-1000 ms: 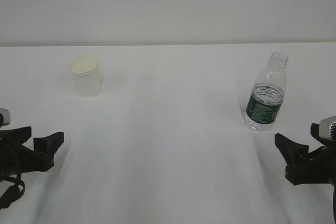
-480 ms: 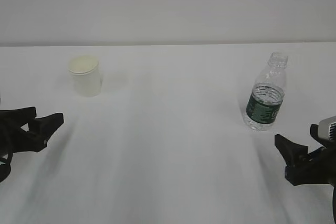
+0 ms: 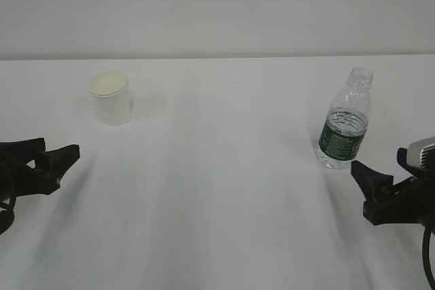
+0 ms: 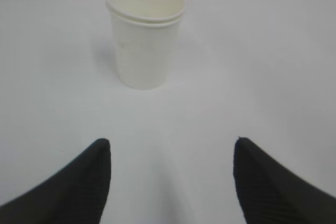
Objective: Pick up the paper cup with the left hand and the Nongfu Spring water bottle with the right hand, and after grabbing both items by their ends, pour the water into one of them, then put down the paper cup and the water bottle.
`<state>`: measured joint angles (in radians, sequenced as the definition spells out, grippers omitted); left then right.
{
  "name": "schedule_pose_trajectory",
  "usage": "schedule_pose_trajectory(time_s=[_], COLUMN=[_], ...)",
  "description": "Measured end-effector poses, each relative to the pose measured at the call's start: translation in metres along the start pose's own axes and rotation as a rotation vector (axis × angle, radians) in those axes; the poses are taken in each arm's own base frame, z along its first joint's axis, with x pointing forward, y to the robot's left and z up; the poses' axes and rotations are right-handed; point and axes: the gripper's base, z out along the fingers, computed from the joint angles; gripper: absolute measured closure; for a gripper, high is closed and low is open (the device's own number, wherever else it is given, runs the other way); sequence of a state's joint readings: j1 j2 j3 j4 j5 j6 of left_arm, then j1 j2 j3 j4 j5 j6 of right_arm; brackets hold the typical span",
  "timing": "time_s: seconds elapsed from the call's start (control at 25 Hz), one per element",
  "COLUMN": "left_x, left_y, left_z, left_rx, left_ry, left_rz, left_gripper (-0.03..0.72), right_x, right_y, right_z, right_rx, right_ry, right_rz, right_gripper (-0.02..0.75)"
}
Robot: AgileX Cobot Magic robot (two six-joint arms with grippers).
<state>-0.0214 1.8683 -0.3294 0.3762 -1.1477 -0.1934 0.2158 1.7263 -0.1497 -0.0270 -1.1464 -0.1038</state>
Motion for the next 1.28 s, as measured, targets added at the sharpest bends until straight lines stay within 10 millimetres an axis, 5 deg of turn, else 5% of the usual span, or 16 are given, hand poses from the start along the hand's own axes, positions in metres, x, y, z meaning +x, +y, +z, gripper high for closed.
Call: schedule_pose_trajectory(time_s=[0.84,1.28], left_x=[0.0,-0.001], left_y=[0.001,0.003], left_z=[0.0,0.0], left_rx=[-0.013,-0.034], left_ry=[-0.003,-0.007], left_rz=[-0.006,-0.016], left_gripper=[0.167,0.169], right_x=[0.017,0.008], right_y=[0.001,-0.001], right_z=[0.036,0.055], right_rx=[-0.003,0.007], right_ry=[0.072,0.021], right_rz=[0.09,0.108], right_gripper=[0.15,0.15])
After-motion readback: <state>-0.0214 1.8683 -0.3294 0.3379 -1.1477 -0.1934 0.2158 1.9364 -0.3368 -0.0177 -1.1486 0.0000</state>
